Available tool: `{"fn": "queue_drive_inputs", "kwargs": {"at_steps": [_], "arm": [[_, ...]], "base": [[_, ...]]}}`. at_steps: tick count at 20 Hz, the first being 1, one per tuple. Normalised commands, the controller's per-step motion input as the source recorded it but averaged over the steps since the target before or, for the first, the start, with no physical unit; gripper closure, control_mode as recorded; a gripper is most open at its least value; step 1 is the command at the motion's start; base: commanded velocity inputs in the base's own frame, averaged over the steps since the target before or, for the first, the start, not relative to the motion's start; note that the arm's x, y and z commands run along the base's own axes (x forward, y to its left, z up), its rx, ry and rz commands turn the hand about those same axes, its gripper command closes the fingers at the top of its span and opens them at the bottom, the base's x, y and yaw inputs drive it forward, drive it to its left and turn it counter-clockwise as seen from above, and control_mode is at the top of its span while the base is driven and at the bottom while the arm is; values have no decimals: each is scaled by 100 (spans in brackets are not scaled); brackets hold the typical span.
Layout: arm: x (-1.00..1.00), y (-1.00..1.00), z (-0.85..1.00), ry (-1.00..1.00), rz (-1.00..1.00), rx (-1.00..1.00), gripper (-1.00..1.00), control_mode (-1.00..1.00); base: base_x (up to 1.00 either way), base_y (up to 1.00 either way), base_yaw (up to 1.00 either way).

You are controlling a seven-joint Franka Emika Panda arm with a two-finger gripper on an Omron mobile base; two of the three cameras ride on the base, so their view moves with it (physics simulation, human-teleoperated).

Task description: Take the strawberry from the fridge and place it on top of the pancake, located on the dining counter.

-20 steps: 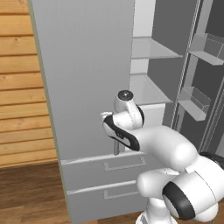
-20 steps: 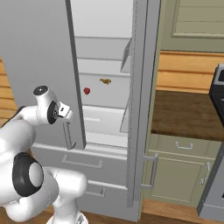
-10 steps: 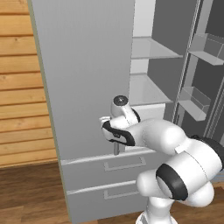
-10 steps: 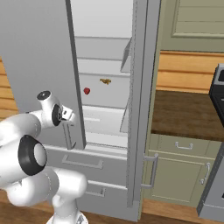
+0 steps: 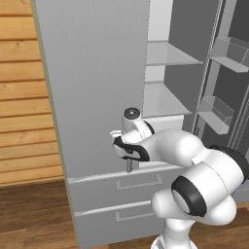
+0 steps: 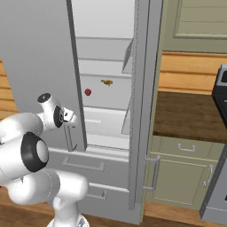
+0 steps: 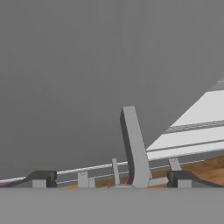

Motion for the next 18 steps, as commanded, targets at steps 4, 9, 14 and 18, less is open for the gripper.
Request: {"fn": "queue_drive_inputs", "kwargs": {"at_steps": [4,9,14,18], "arm": [[0,0,0,-2,0,0,100,-100],[0,0,0,-5,0,0,100,-100],[-13,2,0,-3,0,0,100,-100],[-47,29,0,1,0,0,100,-100]], "base": [[0,0,0],[0,0,0],[0,0,0],[0,0,0]]}}
